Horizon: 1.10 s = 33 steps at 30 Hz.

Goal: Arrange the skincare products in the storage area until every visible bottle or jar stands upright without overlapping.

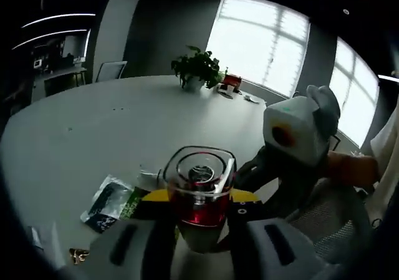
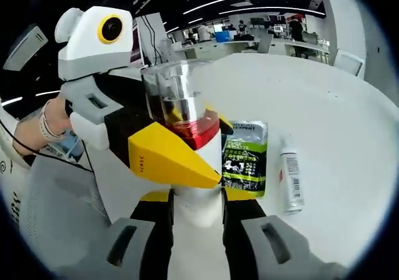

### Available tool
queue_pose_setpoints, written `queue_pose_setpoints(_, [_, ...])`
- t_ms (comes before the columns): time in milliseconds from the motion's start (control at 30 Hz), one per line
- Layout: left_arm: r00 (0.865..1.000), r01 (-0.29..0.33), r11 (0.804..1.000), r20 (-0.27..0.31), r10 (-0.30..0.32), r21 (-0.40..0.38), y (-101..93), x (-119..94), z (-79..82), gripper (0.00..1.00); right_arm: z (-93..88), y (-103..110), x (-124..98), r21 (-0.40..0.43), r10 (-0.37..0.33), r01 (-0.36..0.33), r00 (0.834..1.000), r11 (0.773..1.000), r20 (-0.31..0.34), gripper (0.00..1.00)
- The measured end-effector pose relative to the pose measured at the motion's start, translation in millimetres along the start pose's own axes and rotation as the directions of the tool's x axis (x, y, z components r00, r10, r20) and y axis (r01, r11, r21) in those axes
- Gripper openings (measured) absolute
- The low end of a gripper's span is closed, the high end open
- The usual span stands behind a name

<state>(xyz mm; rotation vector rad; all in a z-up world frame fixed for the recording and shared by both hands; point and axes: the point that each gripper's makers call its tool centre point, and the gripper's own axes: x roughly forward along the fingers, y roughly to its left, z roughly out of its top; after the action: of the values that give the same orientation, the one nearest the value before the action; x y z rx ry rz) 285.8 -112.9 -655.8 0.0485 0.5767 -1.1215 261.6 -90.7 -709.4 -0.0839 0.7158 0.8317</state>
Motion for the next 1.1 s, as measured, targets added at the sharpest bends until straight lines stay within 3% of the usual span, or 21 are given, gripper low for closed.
queue_pose_setpoints(467, [1.000,-0.005,1.000,0.009,0.005,-0.013,8.5,1.5,0.0,0.26,1.1,-2.0,3.0,-0.031,-0.028,0.028,1.000,0.999,0.000,0.29])
queue_pose_setpoints(1100, [1.000,-0.008,0.998,-0.007,0.009,0.063,11.3,5.8,3.4,0.26,-4.5,-10.0,11.1,-0.099,-0.097,0.095,0.995,0.991,-0.020,0.27])
